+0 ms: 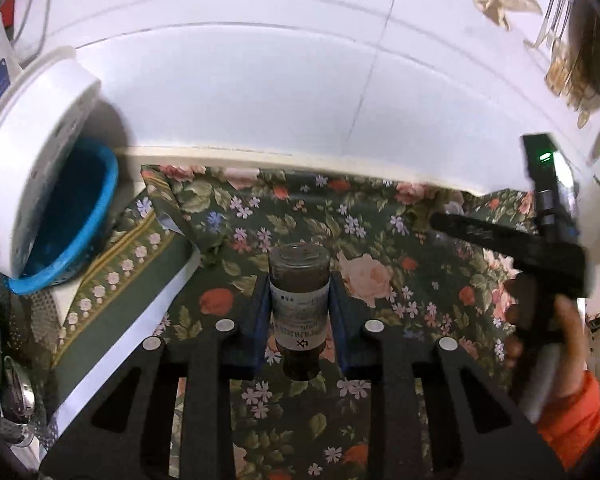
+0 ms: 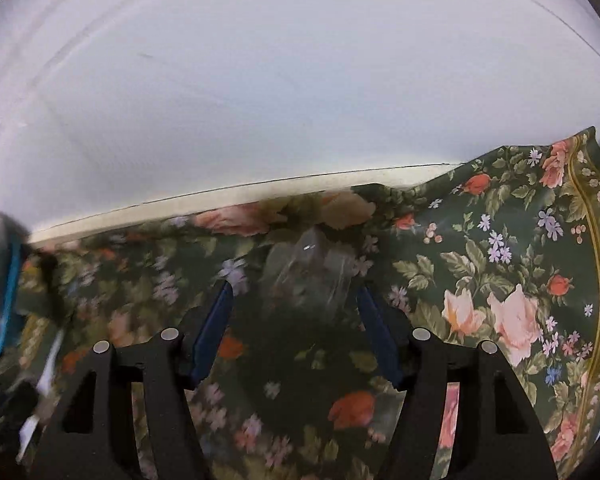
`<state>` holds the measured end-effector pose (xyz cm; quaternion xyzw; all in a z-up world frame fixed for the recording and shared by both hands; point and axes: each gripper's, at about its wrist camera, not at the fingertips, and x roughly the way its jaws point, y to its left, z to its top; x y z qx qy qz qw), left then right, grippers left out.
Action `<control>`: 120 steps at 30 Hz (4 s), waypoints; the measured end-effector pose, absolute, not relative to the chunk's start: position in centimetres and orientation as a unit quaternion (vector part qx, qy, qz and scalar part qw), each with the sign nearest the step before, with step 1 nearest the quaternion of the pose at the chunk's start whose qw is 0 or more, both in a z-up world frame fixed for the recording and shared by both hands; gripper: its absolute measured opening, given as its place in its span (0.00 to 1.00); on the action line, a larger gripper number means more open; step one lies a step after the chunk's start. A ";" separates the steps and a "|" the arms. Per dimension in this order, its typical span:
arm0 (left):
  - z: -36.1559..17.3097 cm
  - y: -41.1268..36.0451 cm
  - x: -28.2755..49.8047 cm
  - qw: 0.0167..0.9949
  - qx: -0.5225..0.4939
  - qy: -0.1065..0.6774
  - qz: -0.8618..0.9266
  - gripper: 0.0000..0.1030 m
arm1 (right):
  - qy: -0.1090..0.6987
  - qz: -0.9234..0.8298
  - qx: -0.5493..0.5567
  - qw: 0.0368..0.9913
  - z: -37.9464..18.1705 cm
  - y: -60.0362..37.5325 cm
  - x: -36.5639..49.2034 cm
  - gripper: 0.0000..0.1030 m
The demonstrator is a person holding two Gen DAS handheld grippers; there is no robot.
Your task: Collect trash
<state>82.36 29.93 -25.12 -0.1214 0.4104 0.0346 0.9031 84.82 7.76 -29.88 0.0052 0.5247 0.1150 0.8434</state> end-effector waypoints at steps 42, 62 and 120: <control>-9.8 10.9 58.0 0.946 -0.088 0.309 0.029 0.26 | 0.372 0.282 -0.009 0.884 -10.6 -7.1 55.9 0.35; -12.5 16.9 37.9 0.938 -0.059 0.339 -0.034 0.26 | 0.374 0.191 0.057 0.906 -11.1 -3.9 35.6 0.35; -39.0 5.6 32.7 0.843 -0.119 0.524 -0.017 0.44 | 0.552 0.215 0.012 0.806 -34.7 -14.1 30.1 0.57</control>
